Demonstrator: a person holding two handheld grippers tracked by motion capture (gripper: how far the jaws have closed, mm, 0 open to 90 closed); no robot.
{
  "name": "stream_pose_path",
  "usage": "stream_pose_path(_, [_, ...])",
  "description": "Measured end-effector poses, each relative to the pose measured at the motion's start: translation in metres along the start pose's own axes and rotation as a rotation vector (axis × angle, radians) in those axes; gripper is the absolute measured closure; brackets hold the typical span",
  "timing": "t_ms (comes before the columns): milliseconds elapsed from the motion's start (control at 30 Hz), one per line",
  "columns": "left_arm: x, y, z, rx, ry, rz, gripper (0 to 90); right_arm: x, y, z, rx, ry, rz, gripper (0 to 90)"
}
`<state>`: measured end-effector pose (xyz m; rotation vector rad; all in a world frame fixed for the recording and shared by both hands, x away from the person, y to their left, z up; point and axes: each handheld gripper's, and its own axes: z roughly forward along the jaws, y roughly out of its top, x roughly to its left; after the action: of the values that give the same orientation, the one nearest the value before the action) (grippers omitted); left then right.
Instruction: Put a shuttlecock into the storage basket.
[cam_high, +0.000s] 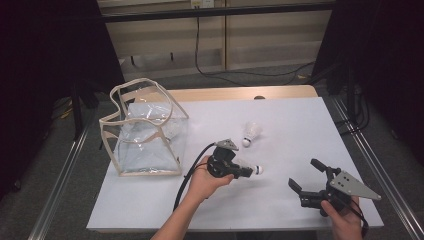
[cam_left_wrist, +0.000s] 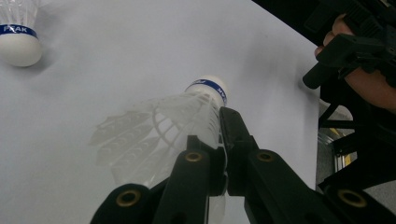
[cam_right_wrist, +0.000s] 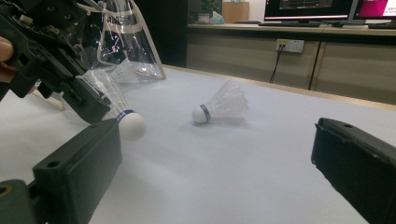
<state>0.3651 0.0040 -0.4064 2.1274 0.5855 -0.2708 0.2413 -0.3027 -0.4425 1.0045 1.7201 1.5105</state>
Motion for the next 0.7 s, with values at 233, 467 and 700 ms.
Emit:
stream_pose_path(233, [0.001,0.0,-0.01,0.016,-0.003,-0.019,89.3,0.0,0.0,0.0,0.0,-0.004,0.001,1.5])
stream_pose_path(467, [0.001,0.003,-0.019,0.041,0.009,-0.02,89.3,-0.002,-0.001,-0.005,-0.006,-0.013,0.008,1.4])
stream_pose_path(700, [0.0,0.01,-0.029,0.052,0.024,-0.015,89.3,-0.002,-0.001,-0.004,-0.006,-0.011,0.013,1.4])
